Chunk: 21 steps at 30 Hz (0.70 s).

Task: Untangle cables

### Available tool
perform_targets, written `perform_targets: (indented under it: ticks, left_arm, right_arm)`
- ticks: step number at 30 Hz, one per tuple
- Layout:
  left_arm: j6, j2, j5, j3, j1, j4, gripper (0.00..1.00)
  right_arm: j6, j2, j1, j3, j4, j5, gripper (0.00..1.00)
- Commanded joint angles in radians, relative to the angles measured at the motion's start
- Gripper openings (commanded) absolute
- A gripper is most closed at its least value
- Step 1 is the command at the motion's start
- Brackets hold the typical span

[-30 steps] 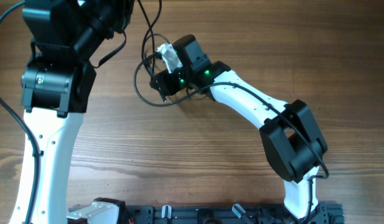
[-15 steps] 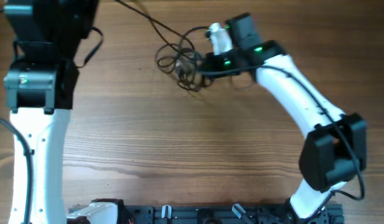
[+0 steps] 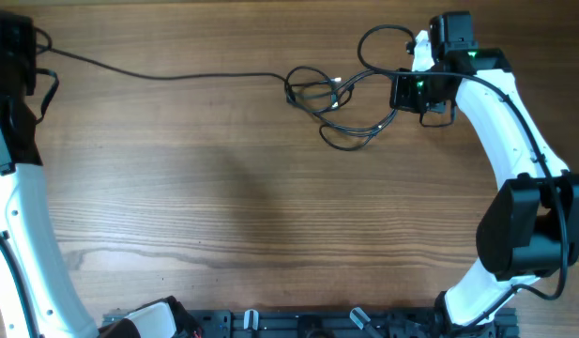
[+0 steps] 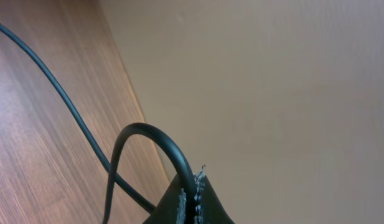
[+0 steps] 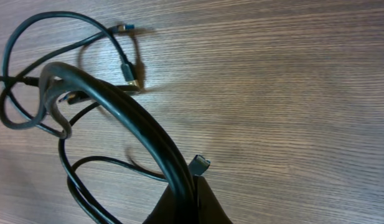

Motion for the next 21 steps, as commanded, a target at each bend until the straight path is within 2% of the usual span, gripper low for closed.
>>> perform_targets:
  ticks: [1, 4, 5, 6, 8, 10, 11, 13, 17, 19, 21]
  left_arm:
    - [0.154, -0.018, 0.136, 0.023, -0.024, 0.019, 0.04]
    - [0.188, -0.018, 0.168, 0.023, -0.028, 0.031, 0.04]
    - [0.192, -0.018, 0.240, 0.023, -0.028, 0.031, 0.04]
    - [0.207, -0.016, 0.365, 0.023, -0.029, 0.032, 0.04]
    - [0.344, -0.010, 0.631, 0.023, -0.051, 0.068, 0.04]
    - [0.502, -0.010, 0.980, 0.023, -0.104, 0.111, 0.04]
    - [0.492, -0.015, 1.037, 0.023, -0.133, 0.144, 0.04]
    - [0.390, -0.026, 1.039, 0.047, -0.174, 0.254, 0.04]
    - [0.078, -0.027, 0.974, 0.190, -0.146, 0.635, 0.04]
    - [0.004, -0.027, 0.902, 0.249, -0.106, 0.718, 0.04]
    - [-0.002, -0.027, 0.855, 0.280, -0.071, 0.716, 0.04]
  right_arm:
    - [-0.048, 0.006, 0.020, -0.010, 0.006, -0.053, 0.04]
    - [-0.090, 0.006, 0.027, -0.010, 0.004, -0.066, 0.04]
    - [-0.142, 0.006, 0.028, -0.010, 0.002, -0.102, 0.04]
    - [-0.166, 0.008, 0.032, -0.010, 0.003, -0.129, 0.04]
    - [-0.159, 0.027, 0.034, -0.010, 0.013, -0.129, 0.04]
    - [-0.148, 0.077, 0.035, -0.010, 0.013, -0.129, 0.04]
    - [-0.141, 0.106, 0.035, -0.010, 0.014, -0.135, 0.04]
    - [-0.140, 0.151, 0.035, -0.010, 0.030, -0.173, 0.04]
    - [-0.137, 0.230, 0.050, -0.010, 0.051, -0.196, 0.04]
    - [-0.130, 0.276, 0.054, -0.010, 0.063, -0.196, 0.04]
    - [-0.132, 0.314, 0.054, -0.010, 0.071, -0.196, 0.04]
